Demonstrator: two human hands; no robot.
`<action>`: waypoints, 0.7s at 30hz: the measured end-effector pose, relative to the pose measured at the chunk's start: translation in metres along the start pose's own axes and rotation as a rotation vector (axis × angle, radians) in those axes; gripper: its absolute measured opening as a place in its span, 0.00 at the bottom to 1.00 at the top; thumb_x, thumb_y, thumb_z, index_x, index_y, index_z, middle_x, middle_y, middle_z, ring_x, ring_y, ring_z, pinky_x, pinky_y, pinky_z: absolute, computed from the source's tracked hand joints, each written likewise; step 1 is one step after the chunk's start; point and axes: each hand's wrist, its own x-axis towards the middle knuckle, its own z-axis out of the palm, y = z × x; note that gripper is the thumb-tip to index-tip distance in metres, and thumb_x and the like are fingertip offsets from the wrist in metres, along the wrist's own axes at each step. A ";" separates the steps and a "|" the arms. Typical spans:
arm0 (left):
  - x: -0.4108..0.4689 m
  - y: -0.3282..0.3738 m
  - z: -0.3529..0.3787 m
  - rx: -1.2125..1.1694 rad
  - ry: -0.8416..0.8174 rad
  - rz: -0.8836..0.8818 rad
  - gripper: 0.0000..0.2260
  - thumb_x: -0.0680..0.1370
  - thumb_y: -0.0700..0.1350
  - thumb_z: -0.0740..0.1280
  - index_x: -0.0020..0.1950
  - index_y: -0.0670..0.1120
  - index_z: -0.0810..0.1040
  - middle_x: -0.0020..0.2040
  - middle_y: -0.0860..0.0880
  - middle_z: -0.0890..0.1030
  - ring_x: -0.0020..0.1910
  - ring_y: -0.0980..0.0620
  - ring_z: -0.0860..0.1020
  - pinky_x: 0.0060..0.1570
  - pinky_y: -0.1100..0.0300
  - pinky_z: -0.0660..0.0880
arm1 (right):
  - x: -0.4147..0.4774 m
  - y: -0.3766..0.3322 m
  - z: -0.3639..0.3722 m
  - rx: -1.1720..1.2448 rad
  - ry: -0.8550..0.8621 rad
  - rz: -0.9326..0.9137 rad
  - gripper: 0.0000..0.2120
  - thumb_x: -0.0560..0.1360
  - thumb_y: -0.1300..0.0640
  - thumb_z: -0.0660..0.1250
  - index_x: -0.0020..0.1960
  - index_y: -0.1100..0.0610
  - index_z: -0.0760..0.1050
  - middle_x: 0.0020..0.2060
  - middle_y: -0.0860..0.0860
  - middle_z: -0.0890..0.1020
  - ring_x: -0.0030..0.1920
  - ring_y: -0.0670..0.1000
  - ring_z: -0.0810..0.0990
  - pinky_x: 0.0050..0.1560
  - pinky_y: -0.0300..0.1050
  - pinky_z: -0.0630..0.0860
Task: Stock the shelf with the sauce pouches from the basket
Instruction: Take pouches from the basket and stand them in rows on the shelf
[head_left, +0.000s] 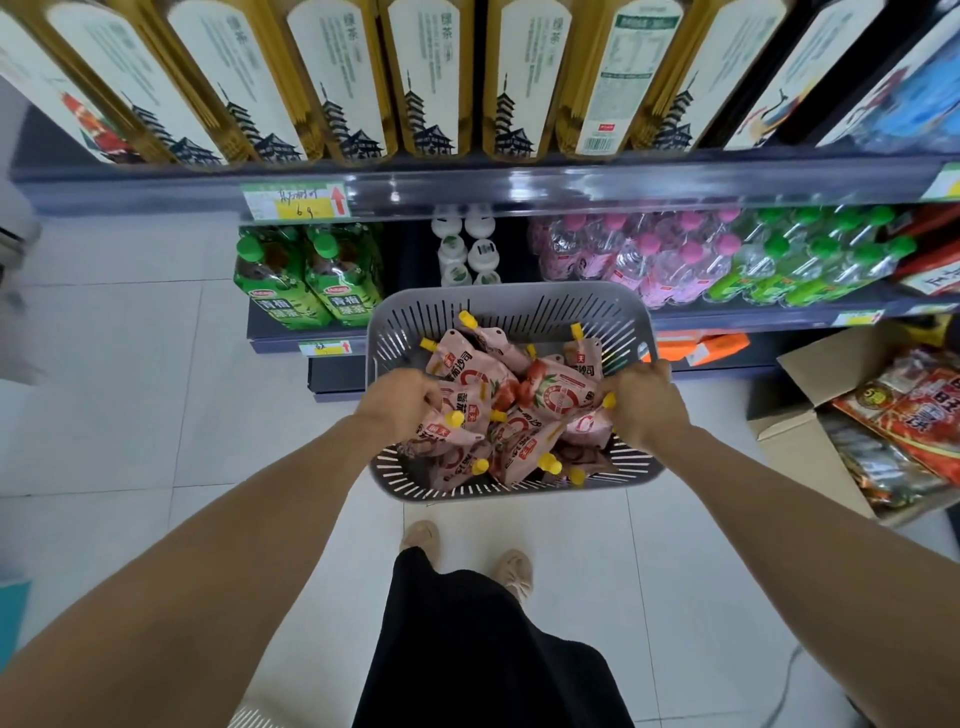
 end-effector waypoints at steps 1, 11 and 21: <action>0.000 0.001 -0.005 -0.062 0.019 -0.025 0.09 0.74 0.36 0.66 0.48 0.46 0.83 0.52 0.46 0.83 0.48 0.47 0.80 0.49 0.55 0.75 | -0.002 -0.002 -0.007 -0.014 0.003 0.030 0.15 0.71 0.57 0.70 0.55 0.46 0.78 0.57 0.59 0.76 0.63 0.64 0.65 0.62 0.53 0.69; -0.027 0.051 -0.084 -0.622 0.141 -0.074 0.07 0.77 0.39 0.64 0.52 0.37 0.78 0.45 0.44 0.78 0.45 0.50 0.74 0.41 0.65 0.70 | -0.035 -0.011 -0.103 -0.068 0.121 0.102 0.11 0.75 0.60 0.62 0.58 0.57 0.75 0.53 0.58 0.80 0.56 0.61 0.76 0.55 0.50 0.71; -0.092 0.103 -0.184 -0.764 0.244 0.025 0.08 0.78 0.40 0.62 0.39 0.47 0.74 0.46 0.42 0.79 0.52 0.42 0.77 0.60 0.43 0.74 | -0.087 -0.031 -0.202 0.032 0.240 -0.105 0.11 0.71 0.51 0.69 0.53 0.49 0.79 0.50 0.53 0.81 0.60 0.60 0.71 0.62 0.53 0.66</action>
